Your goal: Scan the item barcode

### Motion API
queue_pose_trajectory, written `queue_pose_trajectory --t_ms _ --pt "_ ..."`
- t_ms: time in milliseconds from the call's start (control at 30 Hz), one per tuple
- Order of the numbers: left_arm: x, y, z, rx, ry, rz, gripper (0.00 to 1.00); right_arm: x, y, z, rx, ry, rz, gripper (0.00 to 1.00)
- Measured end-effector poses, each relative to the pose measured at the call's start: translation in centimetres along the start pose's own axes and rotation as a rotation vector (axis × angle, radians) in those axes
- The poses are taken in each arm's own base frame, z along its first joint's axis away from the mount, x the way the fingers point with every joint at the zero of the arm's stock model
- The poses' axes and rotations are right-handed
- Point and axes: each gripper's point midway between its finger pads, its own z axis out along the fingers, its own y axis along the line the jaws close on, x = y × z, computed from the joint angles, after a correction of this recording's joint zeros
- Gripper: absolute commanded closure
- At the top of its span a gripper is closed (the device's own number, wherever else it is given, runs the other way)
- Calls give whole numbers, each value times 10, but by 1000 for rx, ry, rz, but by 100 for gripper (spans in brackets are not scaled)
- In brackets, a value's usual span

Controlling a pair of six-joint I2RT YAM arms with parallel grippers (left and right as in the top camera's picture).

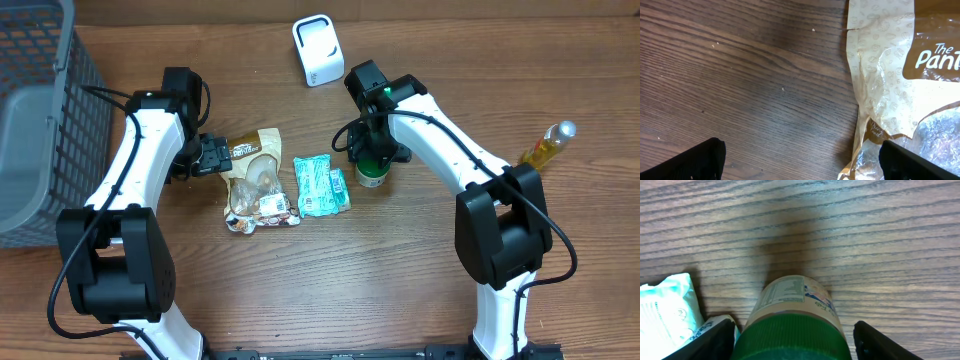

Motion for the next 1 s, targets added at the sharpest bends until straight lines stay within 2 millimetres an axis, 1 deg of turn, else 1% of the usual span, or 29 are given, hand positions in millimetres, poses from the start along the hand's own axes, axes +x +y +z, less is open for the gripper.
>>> queue_pose_trajectory --t_ms 267,400,467,567,667,733,833,900,1000 --pt "0 0 0 0 0 0 0 -6 -12 -1 71 -37 -15 28" --pt "0 0 0 0 0 0 0 -9 -15 -1 90 -50 -33 14" --pt "0 0 0 0 0 0 1 -7 -17 -1 97 -43 -34 0" --pt "0 0 0 0 0 0 1 1 -20 -4 107 -4 -49 0" --pt "0 0 0 0 0 0 0 0 -17 -18 80 17 -45 0" --pt "0 0 0 0 0 0 0 -10 -13 -38 45 -4 -32 0" --pt "0 0 0 0 0 0 0 -22 -13 -57 18 -30 -12 0" --pt "0 0 0 0 0 0 0 -23 -16 -63 12 -27 5 0" --pt "0 0 0 0 0 0 0 -18 -24 -63 19 3 24 0"
